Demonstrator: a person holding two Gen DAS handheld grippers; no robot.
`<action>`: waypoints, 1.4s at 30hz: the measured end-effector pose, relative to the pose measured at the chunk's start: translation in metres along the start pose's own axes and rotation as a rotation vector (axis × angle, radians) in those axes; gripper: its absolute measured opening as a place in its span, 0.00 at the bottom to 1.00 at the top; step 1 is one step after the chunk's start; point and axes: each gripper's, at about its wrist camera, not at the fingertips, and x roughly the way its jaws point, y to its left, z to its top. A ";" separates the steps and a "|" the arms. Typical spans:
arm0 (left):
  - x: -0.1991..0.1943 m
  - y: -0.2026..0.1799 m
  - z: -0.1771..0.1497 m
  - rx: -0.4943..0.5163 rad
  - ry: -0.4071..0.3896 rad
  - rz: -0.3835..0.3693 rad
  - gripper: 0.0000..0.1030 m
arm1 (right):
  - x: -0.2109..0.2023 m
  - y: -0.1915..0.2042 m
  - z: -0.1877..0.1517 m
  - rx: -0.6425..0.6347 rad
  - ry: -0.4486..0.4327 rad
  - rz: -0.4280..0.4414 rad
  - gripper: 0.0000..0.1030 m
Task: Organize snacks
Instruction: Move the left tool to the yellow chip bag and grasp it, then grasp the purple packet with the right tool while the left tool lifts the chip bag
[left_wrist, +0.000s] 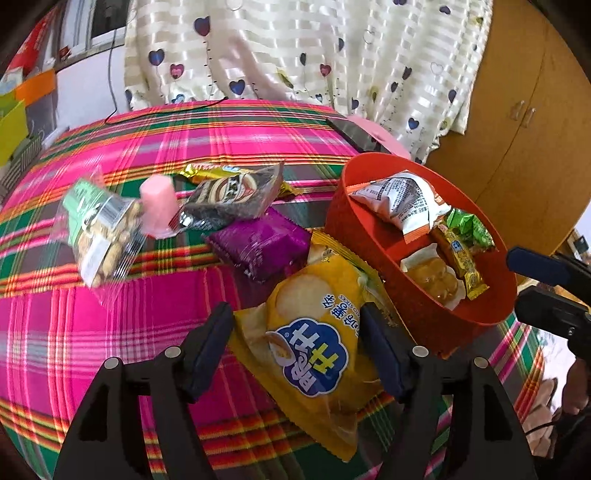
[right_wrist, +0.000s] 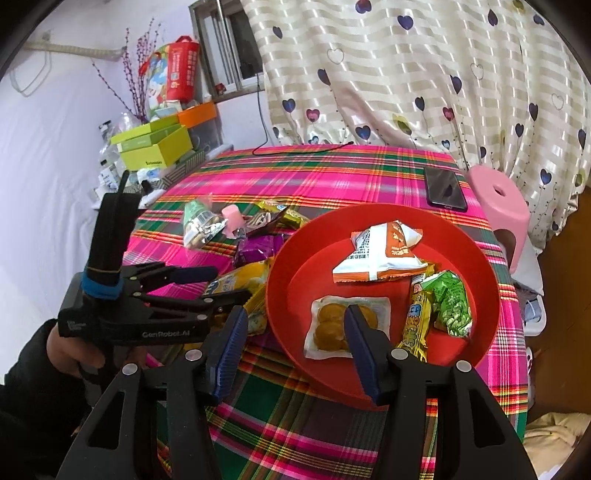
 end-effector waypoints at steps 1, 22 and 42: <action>-0.001 0.002 -0.002 -0.015 -0.001 0.000 0.69 | 0.001 0.000 0.001 -0.001 0.002 0.002 0.52; -0.002 0.003 -0.021 -0.145 0.041 0.091 0.67 | 0.001 0.003 0.001 -0.011 0.002 0.009 0.52; -0.049 0.009 -0.026 -0.159 -0.082 0.040 0.51 | 0.010 0.026 0.014 -0.067 0.023 -0.011 0.52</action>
